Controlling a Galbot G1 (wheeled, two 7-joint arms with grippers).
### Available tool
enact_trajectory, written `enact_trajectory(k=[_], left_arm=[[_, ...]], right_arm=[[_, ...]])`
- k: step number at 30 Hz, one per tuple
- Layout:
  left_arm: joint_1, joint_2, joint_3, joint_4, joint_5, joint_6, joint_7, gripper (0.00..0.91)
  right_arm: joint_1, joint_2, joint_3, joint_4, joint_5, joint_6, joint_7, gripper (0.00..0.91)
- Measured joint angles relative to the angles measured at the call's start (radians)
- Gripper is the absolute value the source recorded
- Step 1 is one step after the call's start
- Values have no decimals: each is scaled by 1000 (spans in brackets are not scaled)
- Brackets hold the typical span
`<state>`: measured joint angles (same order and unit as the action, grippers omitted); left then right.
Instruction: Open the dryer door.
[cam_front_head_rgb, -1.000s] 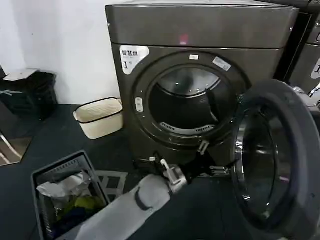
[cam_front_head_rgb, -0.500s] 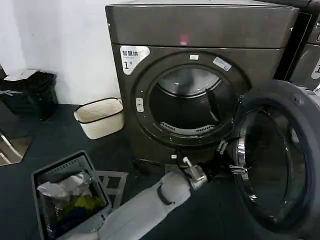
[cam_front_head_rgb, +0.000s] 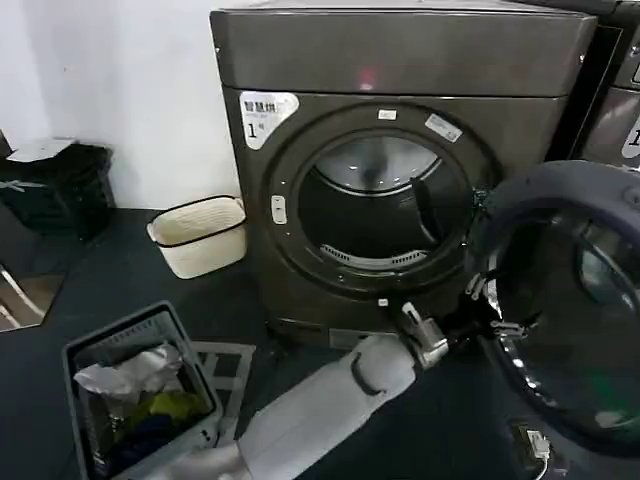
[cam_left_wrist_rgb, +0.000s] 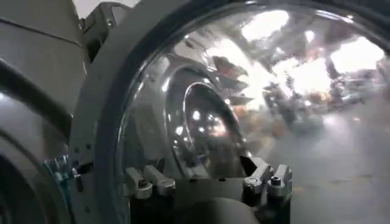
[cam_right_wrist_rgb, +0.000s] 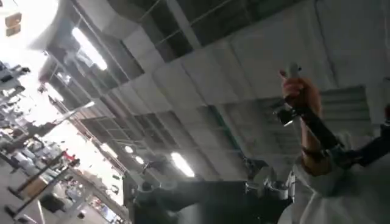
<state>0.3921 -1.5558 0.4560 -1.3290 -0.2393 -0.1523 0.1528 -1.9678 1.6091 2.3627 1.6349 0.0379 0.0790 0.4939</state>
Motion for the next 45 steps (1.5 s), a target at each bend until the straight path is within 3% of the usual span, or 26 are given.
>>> enact_trajectory(k=[30,37,45], left_arm=[[-23,-47,-4,47,-8,8,4,907],[11,1,-3,-30,-31,93,17,907],[77,147,-36,-265,-119,173,14,907]], right_arm=[[-8,0,-1,-12,-7,-10,-21,907],[8,-19,12,11,7,-31,-60,907],[20,-24,-23,53,77,-55,-106,907]])
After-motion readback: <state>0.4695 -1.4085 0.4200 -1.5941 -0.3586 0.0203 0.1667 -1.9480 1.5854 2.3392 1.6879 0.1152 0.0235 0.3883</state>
